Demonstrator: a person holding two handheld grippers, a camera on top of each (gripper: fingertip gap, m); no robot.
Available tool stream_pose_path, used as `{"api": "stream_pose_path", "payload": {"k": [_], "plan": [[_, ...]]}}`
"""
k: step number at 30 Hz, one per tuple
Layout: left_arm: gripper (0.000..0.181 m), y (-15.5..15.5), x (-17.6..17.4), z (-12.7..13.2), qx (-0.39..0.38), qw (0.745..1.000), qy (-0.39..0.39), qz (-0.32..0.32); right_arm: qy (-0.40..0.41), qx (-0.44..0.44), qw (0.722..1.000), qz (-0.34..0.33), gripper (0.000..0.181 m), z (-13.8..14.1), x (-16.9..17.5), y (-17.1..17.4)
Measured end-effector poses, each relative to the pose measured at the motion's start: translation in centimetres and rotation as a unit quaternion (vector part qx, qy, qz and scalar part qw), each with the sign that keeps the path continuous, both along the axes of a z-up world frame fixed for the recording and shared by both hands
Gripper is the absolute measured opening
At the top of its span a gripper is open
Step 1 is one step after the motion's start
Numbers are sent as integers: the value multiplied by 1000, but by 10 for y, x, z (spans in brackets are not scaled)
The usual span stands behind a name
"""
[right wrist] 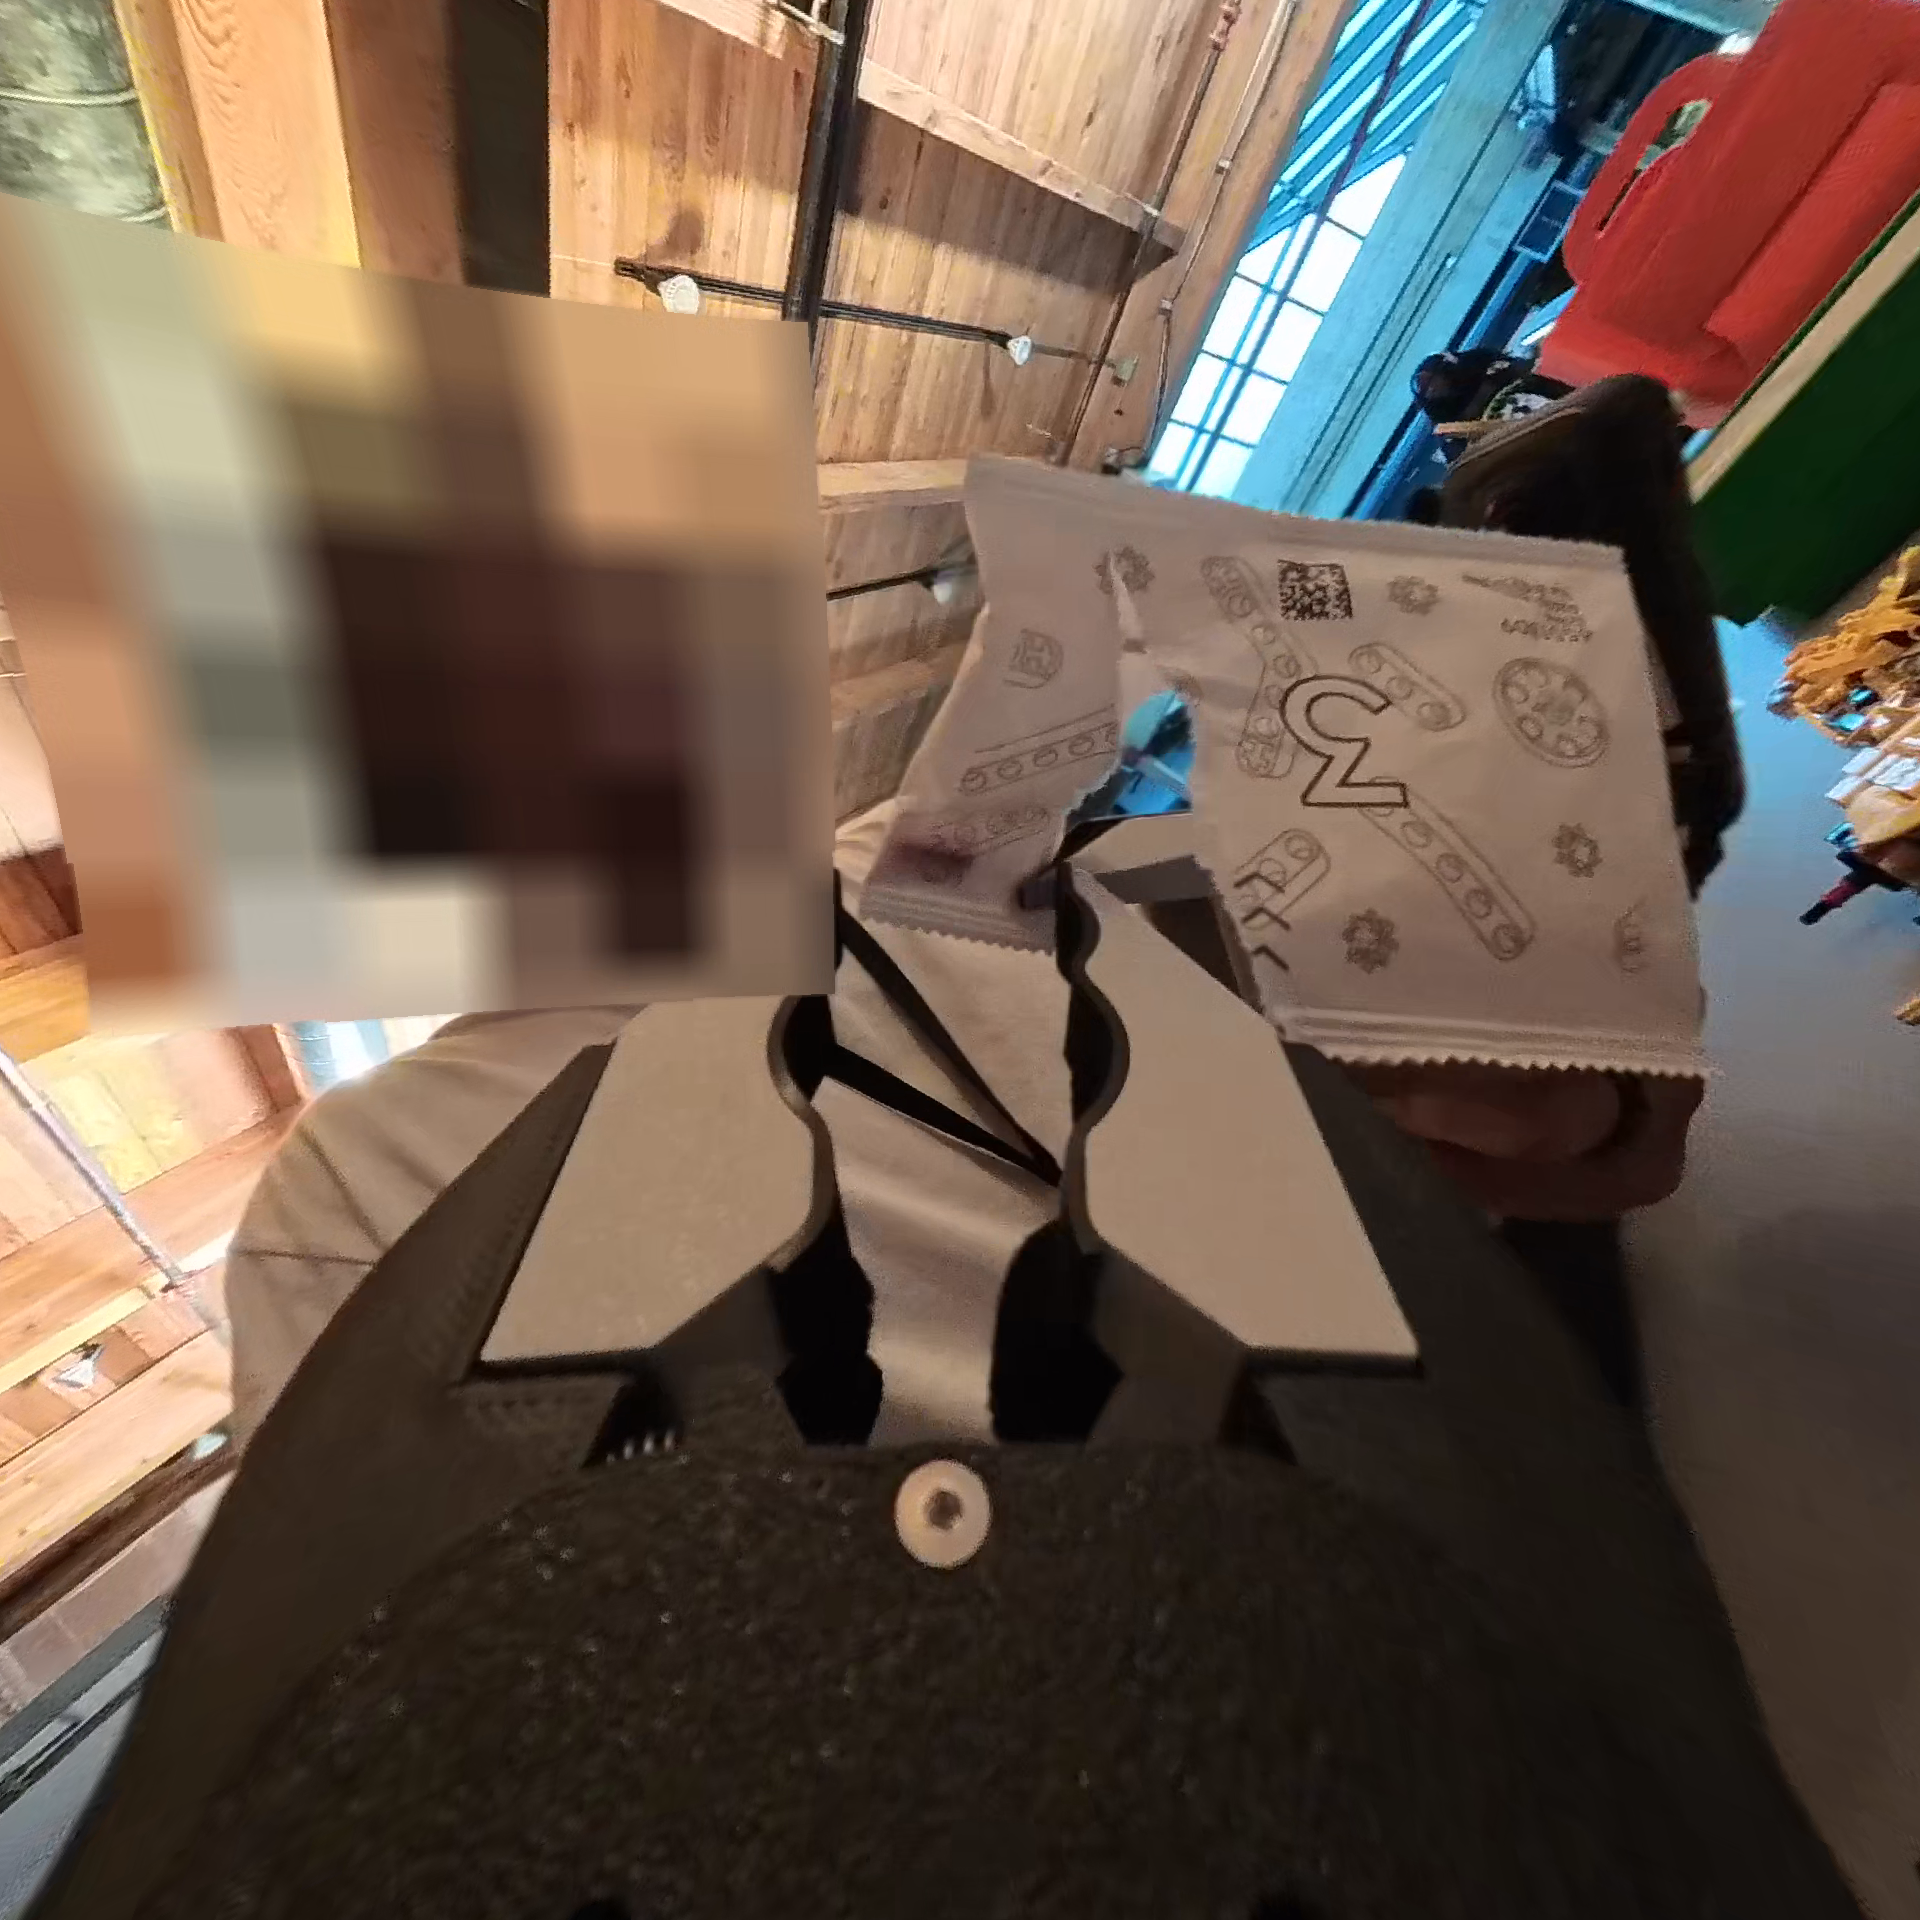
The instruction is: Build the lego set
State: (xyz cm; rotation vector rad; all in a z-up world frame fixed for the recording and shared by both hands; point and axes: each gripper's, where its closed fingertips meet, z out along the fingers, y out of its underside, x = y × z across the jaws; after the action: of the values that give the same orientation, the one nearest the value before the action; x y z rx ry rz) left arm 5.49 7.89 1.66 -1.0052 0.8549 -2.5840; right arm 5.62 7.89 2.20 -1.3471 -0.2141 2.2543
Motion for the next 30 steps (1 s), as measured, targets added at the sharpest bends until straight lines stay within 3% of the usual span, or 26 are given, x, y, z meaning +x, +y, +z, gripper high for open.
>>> {"api": "stream_pose_path", "payload": {"k": [3,5,9,12,17,18,19,20,21,22,25,27,30], "plan": [[0,5,5,-11,47,998,36,38,-93,7,994,-58,40,-5,8,11],[0,6,12,-22,90,991,69,71,-193,16,976,-103,29,-13,16,20],[0,13,22,-34,119,980,103,124,-406,45,902,-142,9,-39,26,26],[0,14,25,-38,120,977,114,137,-449,51,878,-155,5,-39,27,30],[0,18,28,-41,122,973,126,151,-458,48,870,-176,1,-39,26,37],[0,19,30,-46,126,969,144,158,-480,46,858,-178,0,-45,29,38],[7,21,32,-54,138,961,171,170,-516,47,837,-178,0,-53,34,39],[29,21,29,-60,157,951,194,183,-549,51,815,-178,0,-60,41,39],[37,21,23,-63,181,940,214,196,-576,57,797,-173,0,-64,47,38],[37,22,13,-62,211,925,227,218,-597,63,783,-165,0,-66,52,35],[37,50,-8,-46,299,871,249,299,-611,91,776,-123,0,-63,48,24],[51,61,-2,-40,354,852,267,279,-623,119,767,-103,0,-59,42,23],[49,50,14,-41,408,851,268,192,-644,153,747,-63,0,-56,32,19]]}}
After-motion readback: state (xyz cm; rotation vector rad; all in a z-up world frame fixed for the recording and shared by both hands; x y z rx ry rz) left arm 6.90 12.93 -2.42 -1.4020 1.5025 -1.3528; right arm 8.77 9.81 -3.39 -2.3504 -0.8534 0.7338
